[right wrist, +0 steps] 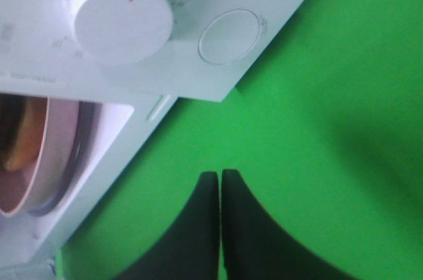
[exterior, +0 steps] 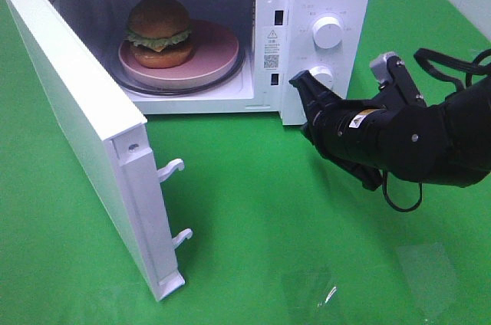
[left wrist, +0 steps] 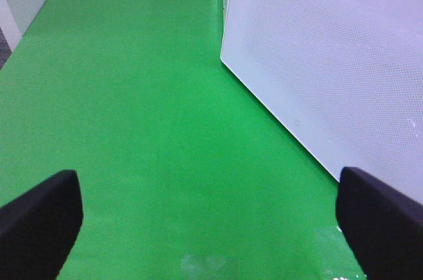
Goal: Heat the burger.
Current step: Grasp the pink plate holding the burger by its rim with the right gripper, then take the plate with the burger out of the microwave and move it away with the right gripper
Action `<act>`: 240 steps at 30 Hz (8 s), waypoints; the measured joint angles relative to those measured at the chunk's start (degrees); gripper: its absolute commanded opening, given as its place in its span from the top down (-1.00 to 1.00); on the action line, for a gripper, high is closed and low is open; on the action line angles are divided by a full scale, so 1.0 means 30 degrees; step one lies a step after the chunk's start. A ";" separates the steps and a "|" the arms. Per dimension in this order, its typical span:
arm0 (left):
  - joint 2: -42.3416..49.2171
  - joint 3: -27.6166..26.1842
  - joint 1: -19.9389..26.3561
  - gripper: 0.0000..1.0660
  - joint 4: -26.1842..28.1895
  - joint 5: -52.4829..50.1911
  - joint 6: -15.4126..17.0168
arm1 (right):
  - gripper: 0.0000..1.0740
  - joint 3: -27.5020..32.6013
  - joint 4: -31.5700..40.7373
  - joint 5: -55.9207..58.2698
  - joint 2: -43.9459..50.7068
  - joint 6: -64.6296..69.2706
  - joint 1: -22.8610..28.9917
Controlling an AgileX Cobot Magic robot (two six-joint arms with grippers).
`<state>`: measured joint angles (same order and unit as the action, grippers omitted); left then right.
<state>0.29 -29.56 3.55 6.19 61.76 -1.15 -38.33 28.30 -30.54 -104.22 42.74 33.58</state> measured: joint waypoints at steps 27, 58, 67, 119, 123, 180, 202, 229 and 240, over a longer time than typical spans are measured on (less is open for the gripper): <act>0.0000 0.0000 0.0000 -0.84 0.0000 0.0000 0.0000 | 0.84 -0.5749 -0.6971 1.7838 0.2597 -1.4916 0.0000; 0.0000 0.0000 0.0000 -0.84 0.0000 0.0000 0.0000 | -0.22 -0.9167 -0.8365 2.2479 0.2597 -3.7128 0.0000; 0.0000 0.0000 0.0000 -0.84 0.0000 0.0000 0.0000 | -0.85 -0.9167 -1.0905 2.0531 0.2597 -3.5065 0.0000; 0.0000 0.0000 0.0000 -0.84 0.0000 0.0000 0.0000 | -0.71 -1.7781 -1.5432 1.5814 -0.6704 -3.2468 0.1337; 0.0000 0.0000 0.0000 -0.84 0.0000 0.0000 0.0000 | -0.69 -1.8678 -1.5279 1.5814 -0.7506 -3.2468 0.1337; 0.0000 0.0000 0.0000 -0.84 -0.0095 0.0000 0.0000 | 0.73 -2.3128 -1.3751 1.5489 -1.1707 -3.2449 0.2158; 0.0000 0.0000 0.0000 -0.84 -0.0095 0.0000 0.0000 | 1.00 -2.3205 -1.3140 1.7151 -1.1268 -3.3002 0.2196; 0.0000 0.0000 0.0000 -0.84 -0.0095 0.0000 0.0000 | 1.00 -1.7170 -0.8403 1.7437 -0.6704 -4.2991 0.1280; 0.0000 0.0000 0.0000 -0.84 -0.0095 0.0000 0.0000 | 1.00 -1.3732 -0.5787 1.5775 -0.4584 -4.7193 0.1280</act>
<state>0.29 -29.56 3.55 5.90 61.76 -1.15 -79.53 10.94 16.79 -117.97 -98.84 37.41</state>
